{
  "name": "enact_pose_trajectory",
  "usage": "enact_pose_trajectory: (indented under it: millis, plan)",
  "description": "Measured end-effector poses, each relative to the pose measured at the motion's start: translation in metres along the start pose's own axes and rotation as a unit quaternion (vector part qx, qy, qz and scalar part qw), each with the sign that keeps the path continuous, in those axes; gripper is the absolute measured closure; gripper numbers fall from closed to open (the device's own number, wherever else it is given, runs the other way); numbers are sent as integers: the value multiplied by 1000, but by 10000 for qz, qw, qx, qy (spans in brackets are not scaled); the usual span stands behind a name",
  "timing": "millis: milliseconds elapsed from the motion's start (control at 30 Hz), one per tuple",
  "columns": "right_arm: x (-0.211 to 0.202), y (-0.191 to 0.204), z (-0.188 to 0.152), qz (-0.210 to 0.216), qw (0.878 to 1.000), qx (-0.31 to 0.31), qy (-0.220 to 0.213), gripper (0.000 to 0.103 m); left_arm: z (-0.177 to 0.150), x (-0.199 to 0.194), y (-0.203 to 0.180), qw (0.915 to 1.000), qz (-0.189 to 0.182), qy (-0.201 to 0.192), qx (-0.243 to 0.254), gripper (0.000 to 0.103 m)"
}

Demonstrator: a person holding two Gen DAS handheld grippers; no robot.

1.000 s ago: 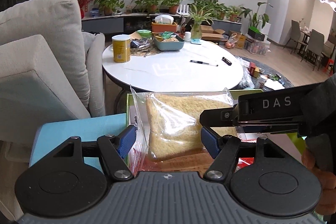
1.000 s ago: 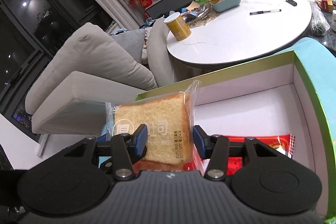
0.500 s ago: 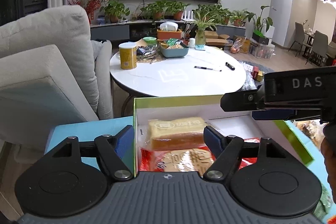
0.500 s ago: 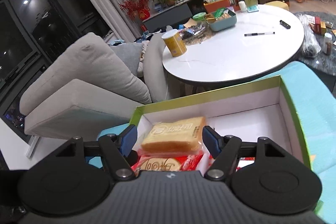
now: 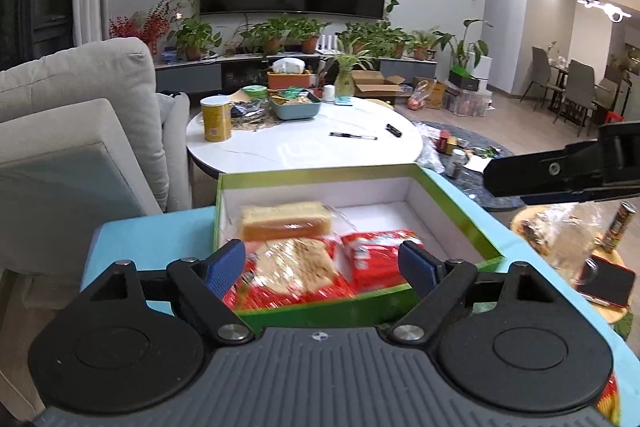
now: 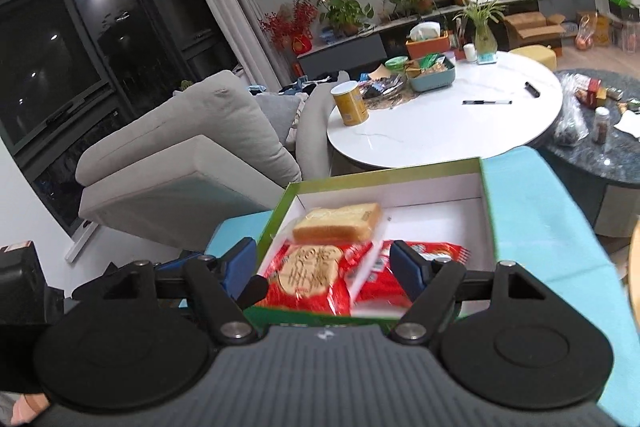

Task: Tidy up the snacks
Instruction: 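Withdraw the open right gripper from the green box, then lower the right gripper onto the green snack bag and close it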

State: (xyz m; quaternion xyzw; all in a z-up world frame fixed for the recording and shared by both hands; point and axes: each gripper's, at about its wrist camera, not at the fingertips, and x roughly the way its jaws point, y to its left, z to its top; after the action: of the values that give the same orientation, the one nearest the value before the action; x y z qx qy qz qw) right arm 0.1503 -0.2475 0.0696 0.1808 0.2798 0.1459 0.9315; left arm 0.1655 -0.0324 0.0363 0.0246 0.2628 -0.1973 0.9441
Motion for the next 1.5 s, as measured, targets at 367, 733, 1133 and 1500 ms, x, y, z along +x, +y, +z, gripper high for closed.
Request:
enact_pose_trajectory:
  millis: [367,733,1133,1500]
  plan:
    - [-47,-36,-35,-295,9993,221,-91,26,-28,-31,-60,9978,-566,66,335,21]
    - [-62,-85,-68,-438,9970,634,4,26,-53,-16,-123,9910,-1059,510,644,21]
    - [-58,-122,-85,-367,9948,943,94,26,-63,16,-162,9833,-1423,911,675,23]
    - [-44,-135,-92,-238,9932,1112,256,26,-72,50,-172,9792,-1381,1384,545,24]
